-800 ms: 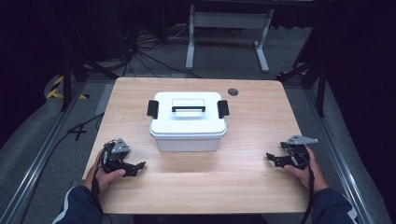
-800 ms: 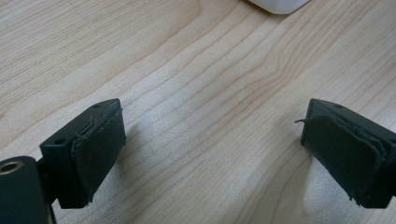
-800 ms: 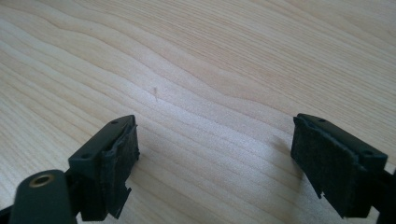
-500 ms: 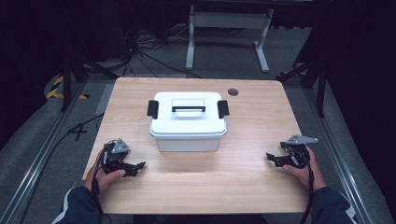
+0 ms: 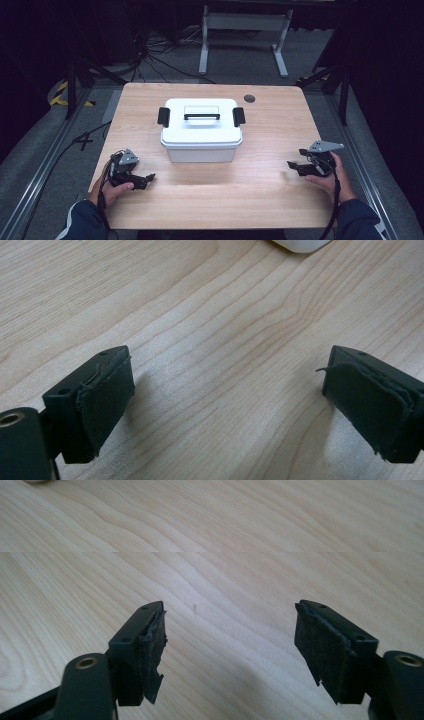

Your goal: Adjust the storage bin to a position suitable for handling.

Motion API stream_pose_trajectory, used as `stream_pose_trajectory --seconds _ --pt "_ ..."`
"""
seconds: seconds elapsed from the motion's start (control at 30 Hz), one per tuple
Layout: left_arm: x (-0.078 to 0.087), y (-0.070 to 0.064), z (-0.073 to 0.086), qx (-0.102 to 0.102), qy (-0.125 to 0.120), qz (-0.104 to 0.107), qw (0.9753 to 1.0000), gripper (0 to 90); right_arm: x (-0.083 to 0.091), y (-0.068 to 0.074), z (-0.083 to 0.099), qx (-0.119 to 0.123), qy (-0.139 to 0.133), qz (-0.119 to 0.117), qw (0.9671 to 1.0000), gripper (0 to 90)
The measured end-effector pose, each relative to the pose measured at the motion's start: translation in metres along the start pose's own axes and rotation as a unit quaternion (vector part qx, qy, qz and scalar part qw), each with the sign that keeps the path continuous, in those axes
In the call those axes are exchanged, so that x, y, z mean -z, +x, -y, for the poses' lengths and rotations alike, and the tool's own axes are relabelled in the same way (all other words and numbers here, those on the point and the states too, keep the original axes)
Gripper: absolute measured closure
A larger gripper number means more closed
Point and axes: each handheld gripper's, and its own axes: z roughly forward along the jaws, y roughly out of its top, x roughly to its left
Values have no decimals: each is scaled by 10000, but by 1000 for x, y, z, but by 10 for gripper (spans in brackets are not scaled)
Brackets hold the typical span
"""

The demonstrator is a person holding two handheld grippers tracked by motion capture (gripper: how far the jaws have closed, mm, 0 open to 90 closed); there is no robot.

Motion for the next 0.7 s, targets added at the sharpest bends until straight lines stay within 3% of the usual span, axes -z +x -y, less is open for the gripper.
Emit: stream_pose_trajectory --seconds 0.13,0.37,0.5,0.7 --pt "0 0 0 11 3 6 10000 68 9 6 -17 159 -203 -217 9994 310" --pt "0 0 0 22 4 5 10000 68 22 16 -54 654 -279 -316 9970 350" --pt "0 0 0 18 18 14 10000 68 31 21 -83 1006 -176 -256 9944 370" --pt "0 0 0 19 3 2 10000 68 42 22 -120 1135 -373 -273 9925 377"
